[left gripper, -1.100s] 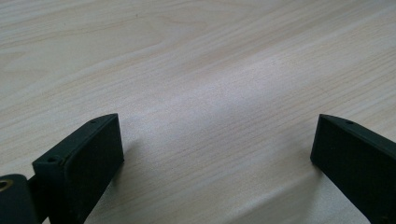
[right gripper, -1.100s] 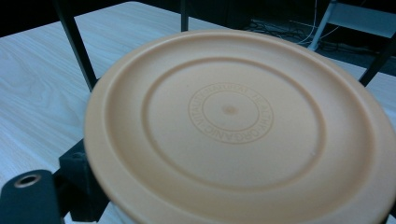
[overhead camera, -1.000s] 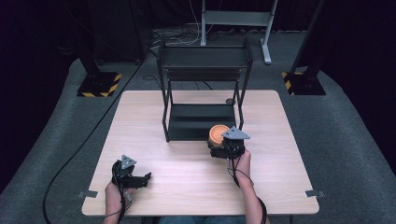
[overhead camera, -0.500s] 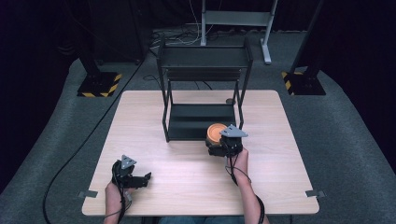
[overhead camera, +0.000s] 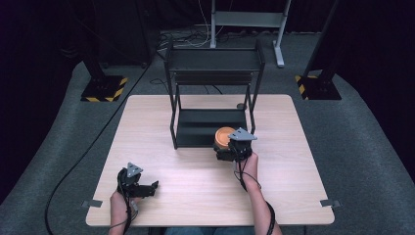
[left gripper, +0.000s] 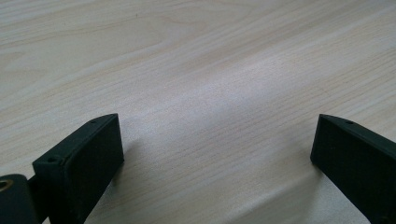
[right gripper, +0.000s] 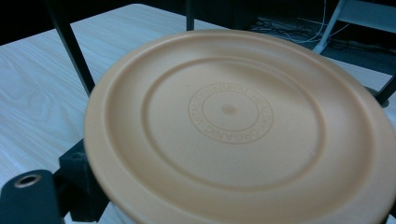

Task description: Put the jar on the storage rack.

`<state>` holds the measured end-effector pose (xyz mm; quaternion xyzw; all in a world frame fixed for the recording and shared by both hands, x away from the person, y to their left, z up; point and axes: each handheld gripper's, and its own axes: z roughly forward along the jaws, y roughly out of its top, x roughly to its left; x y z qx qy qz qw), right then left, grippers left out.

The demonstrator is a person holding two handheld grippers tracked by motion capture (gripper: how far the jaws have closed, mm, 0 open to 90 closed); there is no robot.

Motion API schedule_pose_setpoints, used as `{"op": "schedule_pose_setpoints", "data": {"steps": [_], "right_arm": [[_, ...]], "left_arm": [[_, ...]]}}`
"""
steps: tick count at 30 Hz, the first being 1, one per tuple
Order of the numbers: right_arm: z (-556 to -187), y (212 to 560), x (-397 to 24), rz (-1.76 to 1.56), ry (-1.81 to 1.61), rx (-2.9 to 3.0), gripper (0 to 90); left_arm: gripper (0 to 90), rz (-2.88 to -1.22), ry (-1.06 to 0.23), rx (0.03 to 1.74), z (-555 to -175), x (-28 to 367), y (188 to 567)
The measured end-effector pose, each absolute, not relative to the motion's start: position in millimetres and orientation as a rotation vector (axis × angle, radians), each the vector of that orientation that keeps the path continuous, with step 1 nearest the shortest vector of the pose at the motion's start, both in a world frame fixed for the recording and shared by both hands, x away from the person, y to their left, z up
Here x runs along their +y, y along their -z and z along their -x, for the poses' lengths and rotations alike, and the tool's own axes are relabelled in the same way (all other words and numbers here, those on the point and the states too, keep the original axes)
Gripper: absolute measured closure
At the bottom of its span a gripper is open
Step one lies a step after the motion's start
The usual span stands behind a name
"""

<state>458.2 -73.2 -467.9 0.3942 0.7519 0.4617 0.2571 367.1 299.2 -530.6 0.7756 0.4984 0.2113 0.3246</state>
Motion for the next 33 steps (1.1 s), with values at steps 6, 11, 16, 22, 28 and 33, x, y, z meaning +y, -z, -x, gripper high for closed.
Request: {"op": "schedule_pose_setpoints", "data": {"steps": [6,11,16,22,28,33], "right_arm": [[-460.6,467.4,-70.4,-1.067,-1.249,2.048,9.0],[-462.0,465.5,-67.1,-1.058,-1.254,2.046,9.0],[-465.2,464.7,-63.9,-1.053,-1.244,2.058,9.0],[-468.4,460.6,-61.2,-1.045,-1.245,2.056,9.0],[-471.2,458.5,-58.5,-1.038,-1.238,2.058,9.0],[-474.9,457.7,-56.5,-1.039,-1.240,2.057,9.0]], "left_arm": [[2.0,-2.034,-0.556,1.306,-367.0,299.1,530.6],[2.1,-2.034,-0.554,1.306,-367.1,299.3,530.6],[2.1,-2.034,-0.553,1.307,-367.2,299.3,530.5],[2.1,-2.034,-0.553,1.307,-367.2,299.3,530.5],[2.1,-2.034,-0.553,1.307,-367.1,299.3,530.5],[2.1,-2.034,-0.555,1.306,-367.1,299.2,530.6]]}}
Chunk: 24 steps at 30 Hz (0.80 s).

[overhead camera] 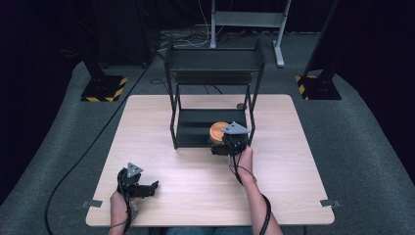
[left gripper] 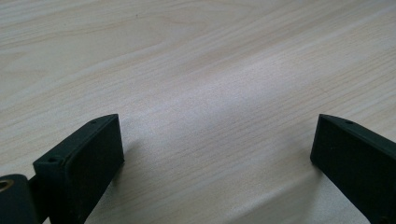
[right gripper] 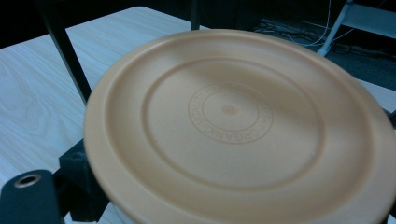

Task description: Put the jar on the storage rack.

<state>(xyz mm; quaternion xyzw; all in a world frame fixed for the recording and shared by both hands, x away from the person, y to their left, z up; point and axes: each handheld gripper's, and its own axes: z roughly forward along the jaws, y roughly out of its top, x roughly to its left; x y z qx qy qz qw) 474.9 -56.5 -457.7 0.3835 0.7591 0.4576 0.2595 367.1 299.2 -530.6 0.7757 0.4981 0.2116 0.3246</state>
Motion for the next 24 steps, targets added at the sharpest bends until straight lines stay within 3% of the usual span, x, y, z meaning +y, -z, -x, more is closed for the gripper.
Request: {"op": "schedule_pose_setpoints", "data": {"steps": [24], "right_arm": [[-489.4,458.2,-55.0,-1.069,-1.230,2.040,9.0]], "left_arm": [[2.1,-2.034,-0.562,1.307,-366.7,298.9,530.5]]}}
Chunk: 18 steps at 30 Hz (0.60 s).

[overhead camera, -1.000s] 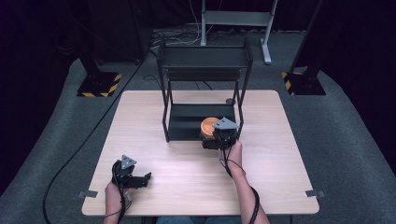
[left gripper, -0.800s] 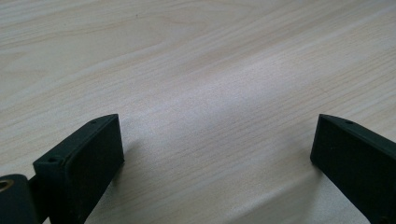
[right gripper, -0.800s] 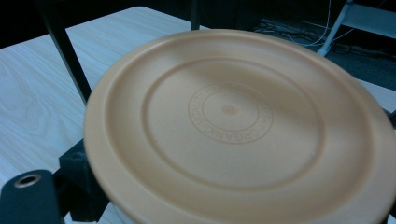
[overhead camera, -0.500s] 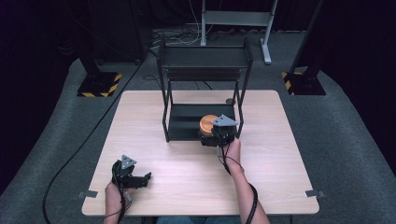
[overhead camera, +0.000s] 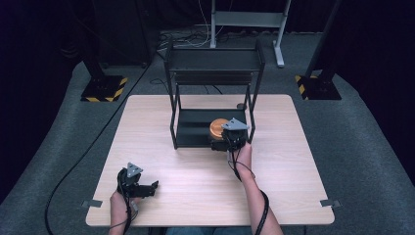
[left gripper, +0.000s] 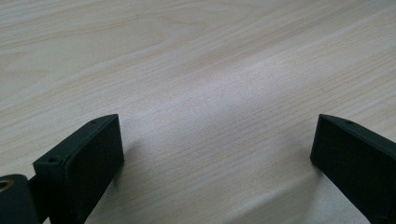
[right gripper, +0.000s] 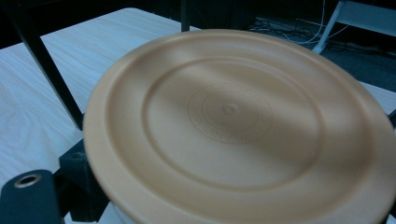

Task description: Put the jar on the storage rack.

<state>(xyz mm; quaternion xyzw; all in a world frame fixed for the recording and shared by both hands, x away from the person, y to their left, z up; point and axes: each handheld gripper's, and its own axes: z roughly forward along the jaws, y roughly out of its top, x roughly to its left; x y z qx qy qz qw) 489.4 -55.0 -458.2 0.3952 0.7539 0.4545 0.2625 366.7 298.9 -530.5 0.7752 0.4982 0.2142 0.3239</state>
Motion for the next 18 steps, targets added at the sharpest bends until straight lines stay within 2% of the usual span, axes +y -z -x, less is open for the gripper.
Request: {"op": "schedule_pose_setpoints", "data": {"steps": [18], "right_arm": [[-498.1,463.6,-53.9,-1.085,-1.206,2.031,9.0]], "left_arm": [[2.1,-2.033,-0.561,1.308,-366.7,299.0,530.5]]}}
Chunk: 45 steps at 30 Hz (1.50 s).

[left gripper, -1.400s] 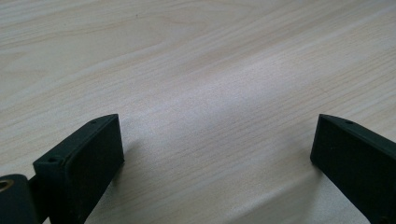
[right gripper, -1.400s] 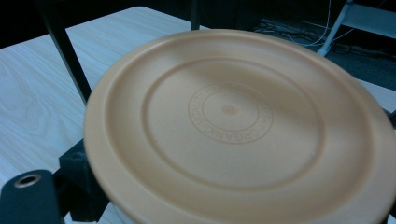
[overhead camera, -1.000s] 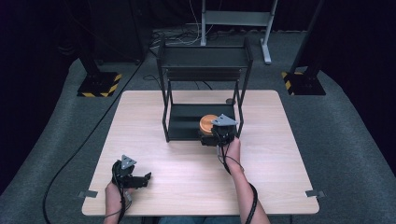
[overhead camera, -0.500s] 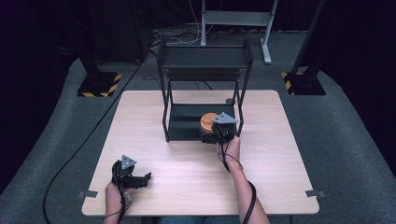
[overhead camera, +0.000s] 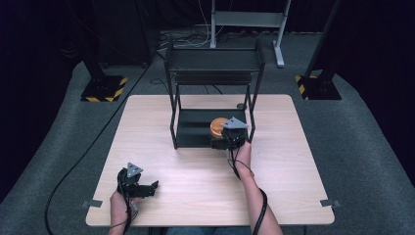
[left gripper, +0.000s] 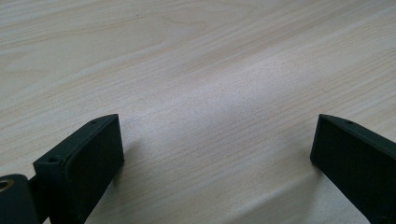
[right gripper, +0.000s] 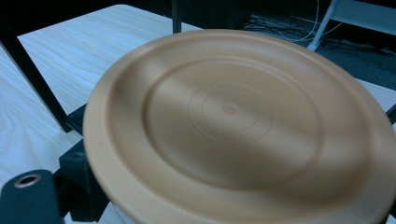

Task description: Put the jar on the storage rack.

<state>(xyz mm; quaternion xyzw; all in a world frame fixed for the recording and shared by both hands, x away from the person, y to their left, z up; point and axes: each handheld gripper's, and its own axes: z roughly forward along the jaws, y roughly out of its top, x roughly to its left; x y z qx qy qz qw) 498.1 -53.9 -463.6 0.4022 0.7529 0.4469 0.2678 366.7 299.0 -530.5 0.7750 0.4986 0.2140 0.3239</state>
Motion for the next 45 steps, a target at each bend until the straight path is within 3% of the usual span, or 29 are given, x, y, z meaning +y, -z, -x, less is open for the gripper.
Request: {"op": "schedule_pose_setpoints", "data": {"steps": [45], "right_arm": [[-520.7,466.6,-39.0,-1.077,-1.173,2.015,9.0]], "left_arm": [[2.3,-2.033,-0.554,1.308,-367.0,299.4,530.5]]}}
